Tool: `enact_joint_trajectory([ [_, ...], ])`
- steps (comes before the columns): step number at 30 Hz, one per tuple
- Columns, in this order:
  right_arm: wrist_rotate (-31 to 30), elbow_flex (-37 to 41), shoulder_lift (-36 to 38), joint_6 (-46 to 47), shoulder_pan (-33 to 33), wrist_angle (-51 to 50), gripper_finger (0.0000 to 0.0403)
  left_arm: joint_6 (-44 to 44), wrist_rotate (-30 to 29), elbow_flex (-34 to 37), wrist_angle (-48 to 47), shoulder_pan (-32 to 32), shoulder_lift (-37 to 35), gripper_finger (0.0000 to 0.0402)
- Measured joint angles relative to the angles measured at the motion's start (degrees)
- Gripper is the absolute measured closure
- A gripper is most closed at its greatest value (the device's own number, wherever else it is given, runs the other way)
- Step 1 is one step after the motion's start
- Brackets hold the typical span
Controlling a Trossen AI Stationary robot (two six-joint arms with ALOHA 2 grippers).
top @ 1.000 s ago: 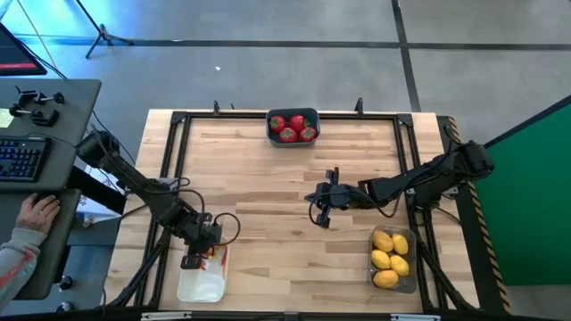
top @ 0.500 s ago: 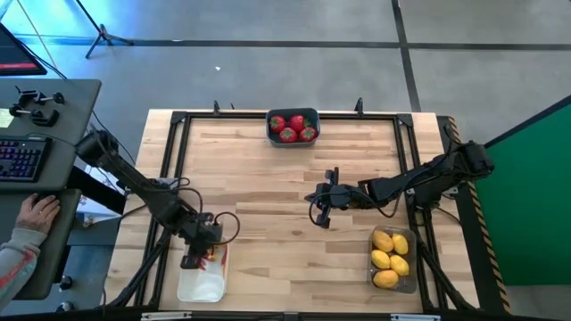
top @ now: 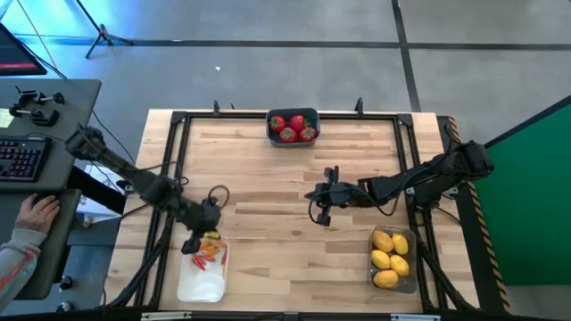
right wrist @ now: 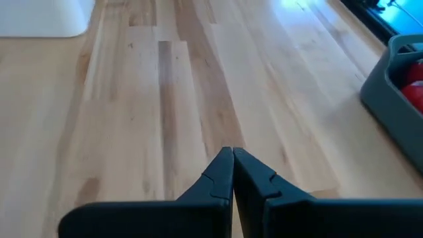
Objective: Sort produce into baskets
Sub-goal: Return to Home Position
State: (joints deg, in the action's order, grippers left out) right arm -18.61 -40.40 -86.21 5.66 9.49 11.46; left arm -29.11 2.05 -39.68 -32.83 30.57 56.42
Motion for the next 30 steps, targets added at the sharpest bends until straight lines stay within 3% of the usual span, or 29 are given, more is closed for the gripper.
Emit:
enact_joint_trajectory([
  [7, 6.17, -0.02, 1.55, -4.48, -4.03, -0.07, 0.0403, 11.32, -0.22, 1.17, 7.61, -8.24, -3.46, 0.0401],
  [17, 14.04, -0.01, 3.21, -9.78, -11.74, -0.59, 0.0403, 23.64, 0.36, 11.39, 30.61, -20.08, -4.37, 0.0401],
  [24, 15.68, 0.0, 3.34, -11.26, -14.92, -0.61, 0.0403, 25.33, 4.04, 17.34, 41.23, -26.93, -7.12, 0.0401],
  [30, 15.68, 0.36, 3.34, -12.14, -15.25, 0.78, 0.0403, 25.53, 5.48, 21.59, 44.68, -30.53, -12.67, 0.0401],
])
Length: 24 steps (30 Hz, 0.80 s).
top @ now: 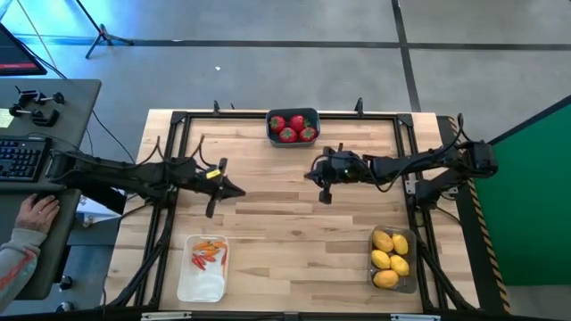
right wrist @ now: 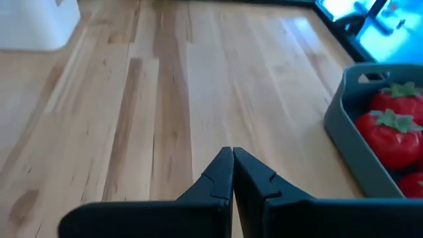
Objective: Sort produce into baskets
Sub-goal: Return to Home Position
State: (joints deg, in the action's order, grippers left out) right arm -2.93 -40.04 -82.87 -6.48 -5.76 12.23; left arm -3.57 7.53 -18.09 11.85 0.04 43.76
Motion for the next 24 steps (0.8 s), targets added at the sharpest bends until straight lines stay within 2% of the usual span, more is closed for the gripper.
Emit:
enact_joint_trajectory([
  [6, 0.0, 10.39, 0.19, 2.19, -0.25, 17.43, 0.0403, 0.34, 0.06, 2.39, 0.23, -2.36, -5.76, 0.0401],
  [10, -0.52, 17.07, 4.49, 5.29, -0.26, 22.7, 0.0403, 0.39, 0.05, 3.83, -0.11, -3.79, -10.03, 0.0401],
  [14, -2.08, 21.21, 13.44, 5.8, -0.26, 20.69, 0.0403, 0.79, 0.07, 4.35, -1.62, -5.32, -13.76, 0.0401],
  [24, -10.39, 28.23, 38.81, 2.82, -0.26, 8.88, 0.0403, 3.04, -0.19, 4.35, -7.06, -8.47, -19.69, 0.0401],
])
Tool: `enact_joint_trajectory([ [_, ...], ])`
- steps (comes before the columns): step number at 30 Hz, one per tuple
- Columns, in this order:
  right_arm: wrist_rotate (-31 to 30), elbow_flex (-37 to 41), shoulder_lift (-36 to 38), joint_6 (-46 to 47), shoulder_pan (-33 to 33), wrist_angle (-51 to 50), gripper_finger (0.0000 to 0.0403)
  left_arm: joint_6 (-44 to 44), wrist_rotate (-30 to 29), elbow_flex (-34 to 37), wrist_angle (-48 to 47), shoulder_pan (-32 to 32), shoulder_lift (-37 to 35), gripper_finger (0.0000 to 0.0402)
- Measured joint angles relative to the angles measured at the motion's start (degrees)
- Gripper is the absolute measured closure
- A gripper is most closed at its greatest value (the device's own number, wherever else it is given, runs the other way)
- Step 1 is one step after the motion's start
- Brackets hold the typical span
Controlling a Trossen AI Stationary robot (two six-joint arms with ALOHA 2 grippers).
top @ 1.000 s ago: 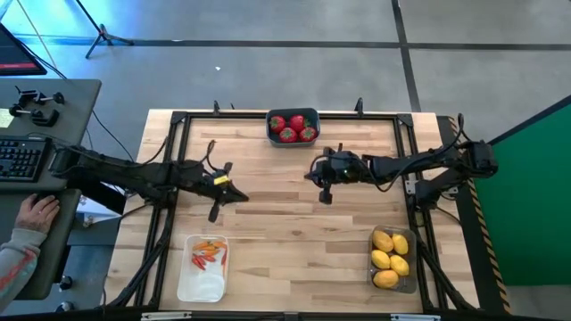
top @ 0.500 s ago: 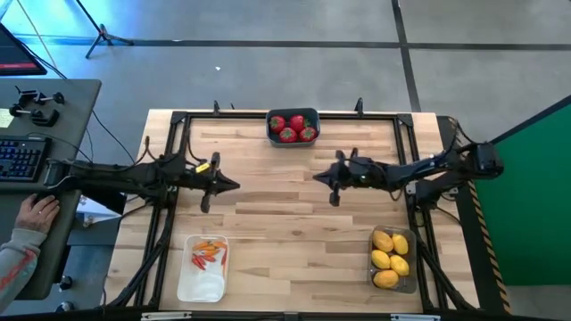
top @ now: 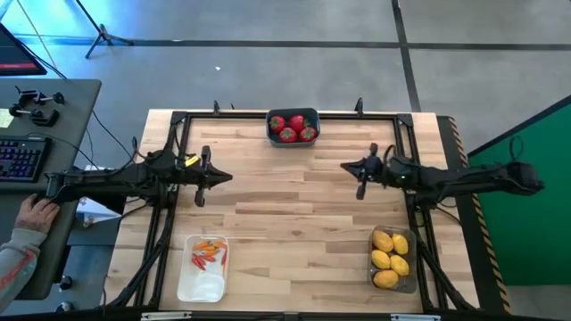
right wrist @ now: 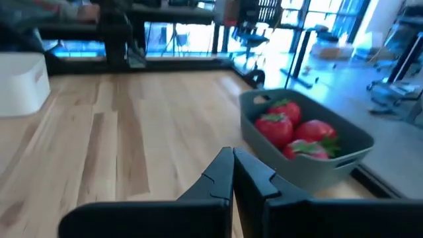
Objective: Sort produce into baskets
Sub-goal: Return to Home Position
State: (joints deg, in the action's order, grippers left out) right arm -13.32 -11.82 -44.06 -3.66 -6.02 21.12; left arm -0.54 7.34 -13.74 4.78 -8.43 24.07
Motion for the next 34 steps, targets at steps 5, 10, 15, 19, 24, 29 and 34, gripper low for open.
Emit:
enact_joint_trajectory([
  [5, -1.4, 4.2, 9.74, -0.71, 0.0, -1.18, 0.0403, 1.39, -0.4, 0.0, -1.45, -2.01, -2.46, 0.0401],
  [10, -4.19, 7.92, 18.29, -0.92, 0.0, -3.11, 0.0403, 1.86, -0.4, 0.0, -4.77, -3.77, -5.73, 0.0401],
  [15, -6.7, 11.0, 26.99, -2.43, 0.0, -4.27, 0.0403, 1.86, -0.42, 0.0, -7.45, -5.22, -9.45, 0.0401],
  [19, -9.57, 11.21, 33.29, -2.54, 0.0, -10.67, 0.0403, 1.86, -0.45, 0.0, -8.45, -6.33, -12.11, 0.0401],
  [24, -12.98, 11.21, 41.02, -3.11, 0.0, -16.11, 0.0403, 1.5, -2.07, 4.38, -4.6, -7.42, -15.38, 0.0401],
  [29, -15.05, 11.21, 44.01, -4.83, 0.0, -16.94, 0.0403, 0.77, -3.02, 9.01, -1.55, -8.18, -19.77, 0.0401],
  [34, -16.07, 11.21, 43.53, -3.73, -0.88, -17.04, 0.0403, 0.77, -3.93, 10.09, -3.5, -8.6, -23.97, 0.0401],
])
